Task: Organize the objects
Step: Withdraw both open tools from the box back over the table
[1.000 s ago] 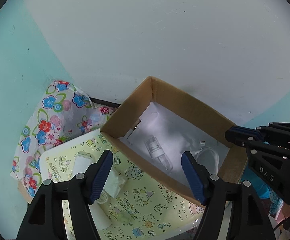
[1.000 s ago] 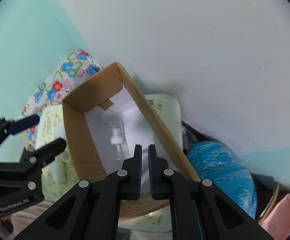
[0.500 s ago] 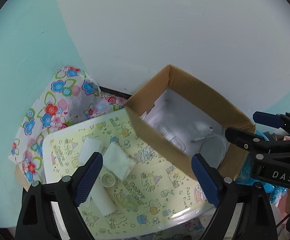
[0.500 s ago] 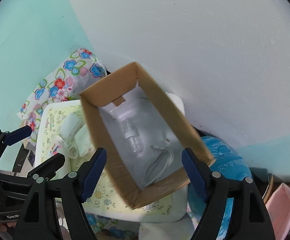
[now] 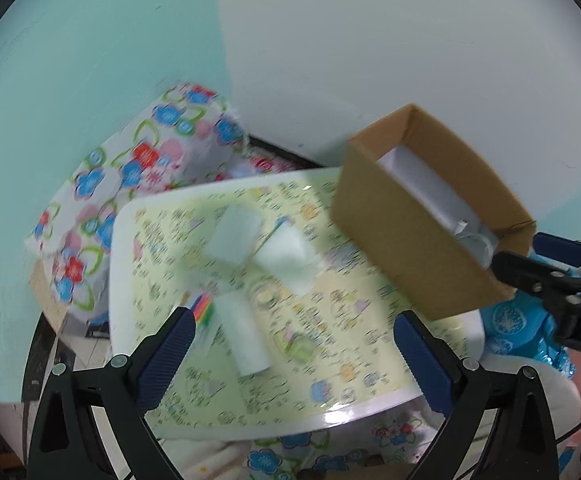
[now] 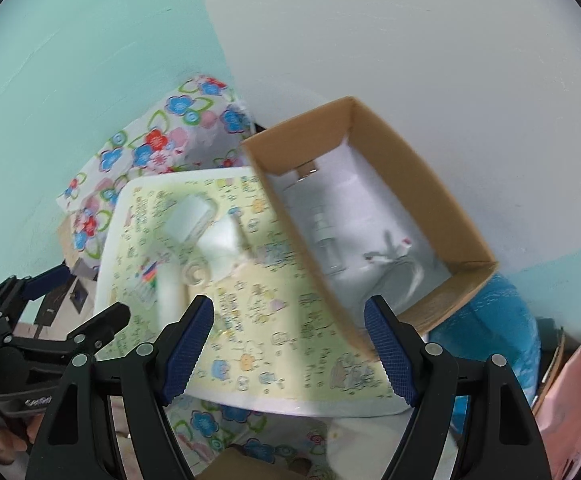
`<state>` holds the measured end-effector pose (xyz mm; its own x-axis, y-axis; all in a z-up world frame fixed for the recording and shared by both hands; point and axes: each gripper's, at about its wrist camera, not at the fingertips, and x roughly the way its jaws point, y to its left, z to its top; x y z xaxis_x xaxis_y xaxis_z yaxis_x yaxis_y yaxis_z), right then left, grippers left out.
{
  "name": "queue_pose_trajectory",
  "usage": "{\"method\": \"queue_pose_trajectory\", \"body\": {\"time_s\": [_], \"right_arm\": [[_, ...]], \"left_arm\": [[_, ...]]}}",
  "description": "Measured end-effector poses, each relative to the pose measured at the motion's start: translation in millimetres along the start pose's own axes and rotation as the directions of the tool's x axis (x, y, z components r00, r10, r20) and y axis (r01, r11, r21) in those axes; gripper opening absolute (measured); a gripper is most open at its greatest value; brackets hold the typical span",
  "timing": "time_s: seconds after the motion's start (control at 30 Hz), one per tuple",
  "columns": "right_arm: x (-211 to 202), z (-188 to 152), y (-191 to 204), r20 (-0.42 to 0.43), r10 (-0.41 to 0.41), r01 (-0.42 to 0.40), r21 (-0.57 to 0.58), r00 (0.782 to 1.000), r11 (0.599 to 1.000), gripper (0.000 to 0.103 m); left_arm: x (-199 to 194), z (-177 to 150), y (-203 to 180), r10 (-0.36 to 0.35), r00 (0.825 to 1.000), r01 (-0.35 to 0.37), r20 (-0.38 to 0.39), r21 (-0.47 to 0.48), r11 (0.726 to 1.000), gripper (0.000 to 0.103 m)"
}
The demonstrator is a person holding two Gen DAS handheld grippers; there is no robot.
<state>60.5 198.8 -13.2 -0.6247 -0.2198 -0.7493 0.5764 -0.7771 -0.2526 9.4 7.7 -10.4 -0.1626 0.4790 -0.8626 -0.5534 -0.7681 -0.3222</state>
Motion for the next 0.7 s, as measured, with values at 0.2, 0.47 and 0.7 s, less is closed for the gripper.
{"method": "queue_pose_trajectory", "body": {"time_s": [0.2, 0.47, 0.7], "right_arm": [[8, -8, 34, -0.004, 0.011, -0.011, -0.045, 1.000, 0.999, 0.081], [28, -16, 71, -0.002, 0.021, -0.021, -0.101, 1.000, 0.995, 0.081], [67, -23, 89, -0.041, 0.057, -0.061, -0.090, 0.998, 0.994, 0.081]], "left_arm": [[2, -22, 32, 0.004, 1.000, -0.004, -0.013, -0.036, 0.999, 0.100], [10, -38, 62, -0.011, 1.000, 0.010, -0.018, -0.078, 0.997, 0.100], [39, -50, 85, -0.019, 0.998, 0.013, -0.057, -0.104, 0.994, 0.100]]}}
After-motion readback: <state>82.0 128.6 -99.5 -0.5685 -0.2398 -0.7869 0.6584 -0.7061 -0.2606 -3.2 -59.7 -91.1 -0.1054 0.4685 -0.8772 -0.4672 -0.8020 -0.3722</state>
